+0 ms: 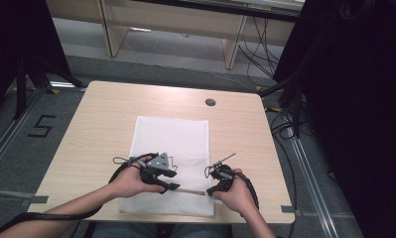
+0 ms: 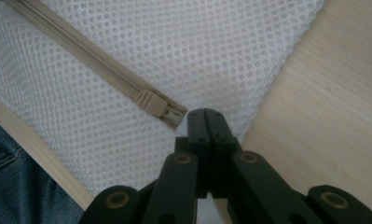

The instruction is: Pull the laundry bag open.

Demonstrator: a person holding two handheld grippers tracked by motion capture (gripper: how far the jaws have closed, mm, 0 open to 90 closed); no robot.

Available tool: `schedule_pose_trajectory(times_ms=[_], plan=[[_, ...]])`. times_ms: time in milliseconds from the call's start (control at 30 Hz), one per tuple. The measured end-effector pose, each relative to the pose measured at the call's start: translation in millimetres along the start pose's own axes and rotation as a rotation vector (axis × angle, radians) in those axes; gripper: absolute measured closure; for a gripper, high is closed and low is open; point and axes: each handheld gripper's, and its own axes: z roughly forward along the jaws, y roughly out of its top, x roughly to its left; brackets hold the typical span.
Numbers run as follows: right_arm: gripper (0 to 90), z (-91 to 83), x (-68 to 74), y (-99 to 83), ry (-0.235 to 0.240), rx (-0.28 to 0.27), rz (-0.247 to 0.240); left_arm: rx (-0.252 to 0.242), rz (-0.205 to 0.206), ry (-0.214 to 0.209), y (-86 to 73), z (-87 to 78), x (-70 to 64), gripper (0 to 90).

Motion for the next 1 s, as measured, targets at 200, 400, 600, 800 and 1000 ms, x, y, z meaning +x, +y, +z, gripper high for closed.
schedule_pose_trajectory(times_ms=[200, 400, 600, 800, 1000], plan=[[90.0, -0.1, -0.2, 0.4, 0.002, 0.006, 0.006, 0.003, 0.022, -0.007, 8.0, 14.4, -6.1, 52.1], [90.0, 0.1, 1.1, 0.3, -0.008, 0.004, 0.005, 0.014, 0.031, -0.023, 11.6, 24.4, -10.1, 54.0], [90.0, 0.2, 3.4, 0.7, -0.024, 0.017, 0.024, 0.017, 0.042, -0.038, 16.5, 33.9, -12.9, 56.4], [90.0, 0.4, 3.3, 0.3, -0.022, 0.001, -0.003, 0.029, 0.069, -0.055, 20.2, 43.2, -17.1, 58.6], [90.0, 0.9, 3.3, 0.0, -0.020, -0.005, -0.003, 0.038, 0.061, -0.070, 19.8, 50.8, -20.4, 61.3]])
